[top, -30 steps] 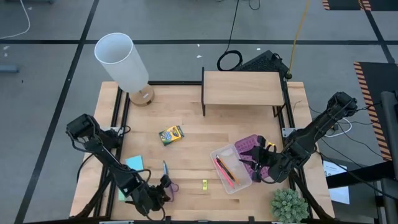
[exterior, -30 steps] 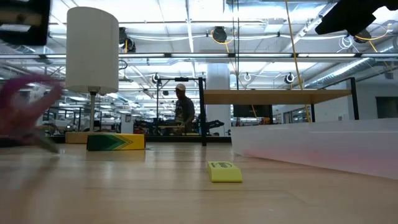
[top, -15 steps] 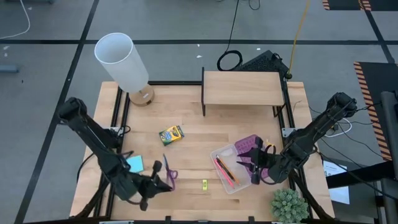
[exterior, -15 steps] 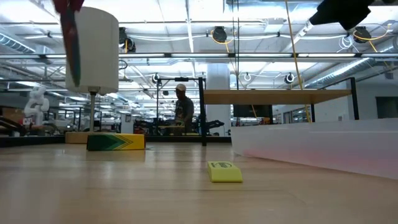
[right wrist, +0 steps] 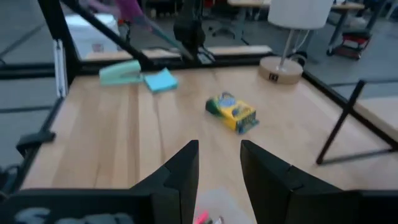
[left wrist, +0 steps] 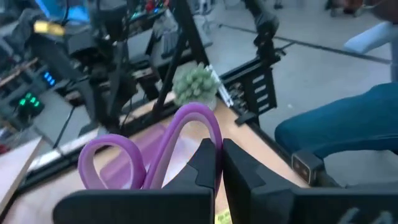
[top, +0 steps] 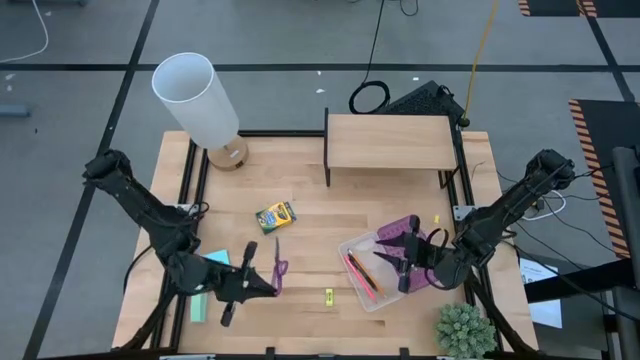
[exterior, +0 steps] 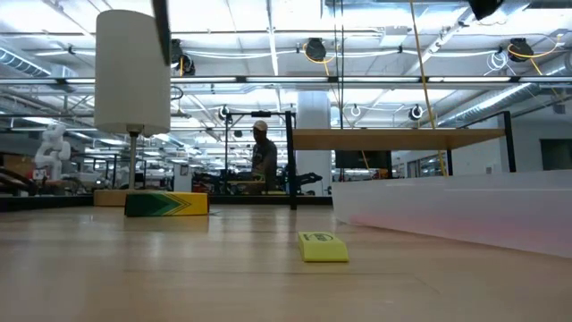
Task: Pack school essentials
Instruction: Put the purple scissors into the purple supply box
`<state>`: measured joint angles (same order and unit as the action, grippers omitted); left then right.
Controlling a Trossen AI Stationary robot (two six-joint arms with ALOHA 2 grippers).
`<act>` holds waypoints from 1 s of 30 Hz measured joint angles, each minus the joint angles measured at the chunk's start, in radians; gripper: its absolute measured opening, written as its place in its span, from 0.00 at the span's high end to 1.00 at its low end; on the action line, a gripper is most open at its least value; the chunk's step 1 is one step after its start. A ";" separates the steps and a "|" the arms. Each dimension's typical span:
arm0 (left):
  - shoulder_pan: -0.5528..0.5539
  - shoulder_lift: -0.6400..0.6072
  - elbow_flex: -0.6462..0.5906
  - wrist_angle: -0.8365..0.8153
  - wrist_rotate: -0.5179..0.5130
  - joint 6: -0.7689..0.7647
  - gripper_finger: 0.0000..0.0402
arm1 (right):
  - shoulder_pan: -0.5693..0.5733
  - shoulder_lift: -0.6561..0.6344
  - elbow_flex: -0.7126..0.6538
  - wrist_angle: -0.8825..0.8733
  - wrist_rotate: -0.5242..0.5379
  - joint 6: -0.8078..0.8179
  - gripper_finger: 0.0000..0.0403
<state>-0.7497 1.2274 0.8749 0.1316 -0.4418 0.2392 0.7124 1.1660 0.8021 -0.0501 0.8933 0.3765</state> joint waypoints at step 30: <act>0.415 0.192 0.000 0.403 0.755 0.141 0.98 | -0.339 0.047 -0.028 0.335 -0.633 -0.351 0.44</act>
<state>-0.3346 1.4190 0.8749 0.5344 0.3129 0.3800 0.3730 1.2133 0.7736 0.2853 0.2598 0.0251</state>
